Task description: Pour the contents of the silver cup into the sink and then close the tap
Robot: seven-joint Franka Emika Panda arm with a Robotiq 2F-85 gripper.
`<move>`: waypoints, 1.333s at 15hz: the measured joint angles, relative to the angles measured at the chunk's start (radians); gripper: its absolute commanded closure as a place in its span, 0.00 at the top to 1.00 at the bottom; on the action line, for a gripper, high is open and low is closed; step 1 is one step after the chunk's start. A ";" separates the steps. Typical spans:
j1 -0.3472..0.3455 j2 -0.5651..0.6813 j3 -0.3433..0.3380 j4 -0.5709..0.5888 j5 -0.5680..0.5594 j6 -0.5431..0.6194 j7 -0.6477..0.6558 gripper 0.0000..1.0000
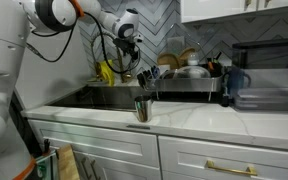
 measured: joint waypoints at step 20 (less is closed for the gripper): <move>-0.027 0.217 0.105 0.144 0.243 0.036 -0.255 1.00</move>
